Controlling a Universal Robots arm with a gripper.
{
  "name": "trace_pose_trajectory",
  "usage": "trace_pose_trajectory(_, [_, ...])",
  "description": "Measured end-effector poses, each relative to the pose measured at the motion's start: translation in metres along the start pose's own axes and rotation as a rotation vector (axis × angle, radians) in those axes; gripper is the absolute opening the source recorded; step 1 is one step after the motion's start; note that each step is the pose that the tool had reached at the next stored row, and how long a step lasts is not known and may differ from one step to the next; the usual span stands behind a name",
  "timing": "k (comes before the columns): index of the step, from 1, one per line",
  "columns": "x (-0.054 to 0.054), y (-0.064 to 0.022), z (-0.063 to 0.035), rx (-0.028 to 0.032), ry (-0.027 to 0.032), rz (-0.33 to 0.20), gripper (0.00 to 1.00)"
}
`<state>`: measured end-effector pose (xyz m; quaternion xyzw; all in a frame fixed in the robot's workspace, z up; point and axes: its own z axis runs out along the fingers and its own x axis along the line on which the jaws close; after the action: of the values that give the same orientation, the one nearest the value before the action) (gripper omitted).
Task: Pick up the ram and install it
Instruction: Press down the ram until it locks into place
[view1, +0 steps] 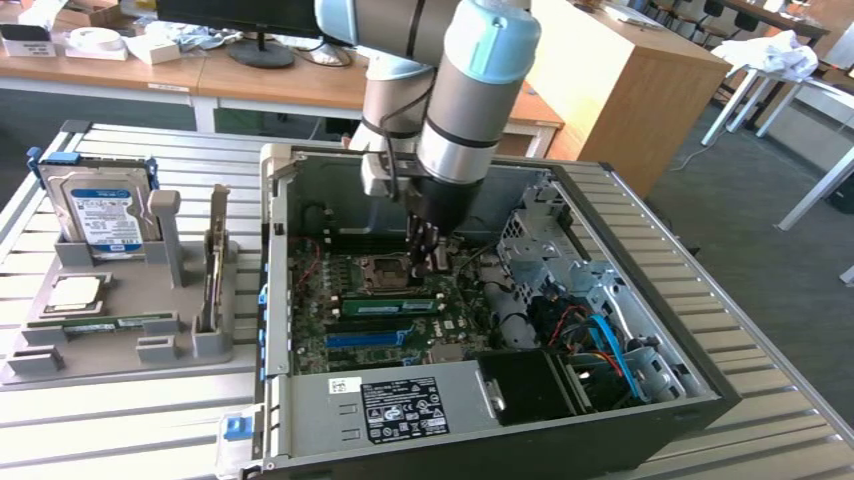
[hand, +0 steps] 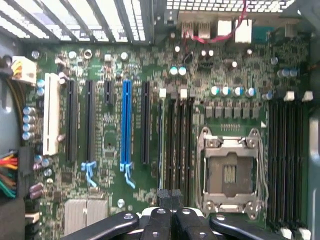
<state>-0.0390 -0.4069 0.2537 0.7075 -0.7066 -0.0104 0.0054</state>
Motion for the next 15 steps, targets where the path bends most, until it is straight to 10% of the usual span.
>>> trace_pose_trajectory(15, [-0.001,0.0333,0.0007,-0.0001,0.0001,0.0,0.1])
